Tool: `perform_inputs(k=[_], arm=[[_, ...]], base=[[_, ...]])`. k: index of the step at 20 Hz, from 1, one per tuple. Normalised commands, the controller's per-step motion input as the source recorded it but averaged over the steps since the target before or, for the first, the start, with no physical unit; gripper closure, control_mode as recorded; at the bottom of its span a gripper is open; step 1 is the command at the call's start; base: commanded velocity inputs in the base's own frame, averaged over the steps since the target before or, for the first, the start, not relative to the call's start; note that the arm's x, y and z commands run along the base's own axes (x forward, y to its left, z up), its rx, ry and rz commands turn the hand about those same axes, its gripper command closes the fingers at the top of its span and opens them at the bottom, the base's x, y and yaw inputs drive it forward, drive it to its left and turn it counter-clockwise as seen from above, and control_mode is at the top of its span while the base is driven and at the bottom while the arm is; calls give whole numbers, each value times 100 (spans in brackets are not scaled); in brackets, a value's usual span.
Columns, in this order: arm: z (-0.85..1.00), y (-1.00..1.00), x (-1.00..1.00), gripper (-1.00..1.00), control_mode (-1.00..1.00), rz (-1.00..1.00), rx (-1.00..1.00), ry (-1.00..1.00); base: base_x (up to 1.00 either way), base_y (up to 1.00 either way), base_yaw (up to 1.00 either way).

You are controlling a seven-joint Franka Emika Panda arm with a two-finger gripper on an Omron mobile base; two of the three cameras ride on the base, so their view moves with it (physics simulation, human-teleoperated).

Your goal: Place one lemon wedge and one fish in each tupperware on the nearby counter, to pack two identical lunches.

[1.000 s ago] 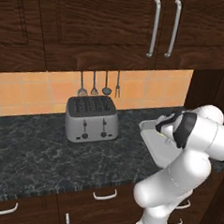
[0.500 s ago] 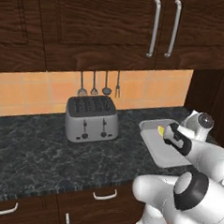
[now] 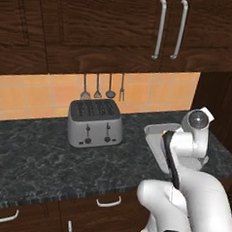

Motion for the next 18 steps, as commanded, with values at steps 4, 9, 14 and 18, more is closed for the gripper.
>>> perform_inputs(k=[4,9,14,18], arm=[[38,62,-84,-100,-100,-54,38,-20],[63,72,-93,-100,-100,-31,57,11],[47,48,-98,-100,-100,-1,46,35],[-51,0,-73,-100,-100,18,6,6]], base=[[0,0,0],[0,0,0],[0,0,0],[0,0,0]])
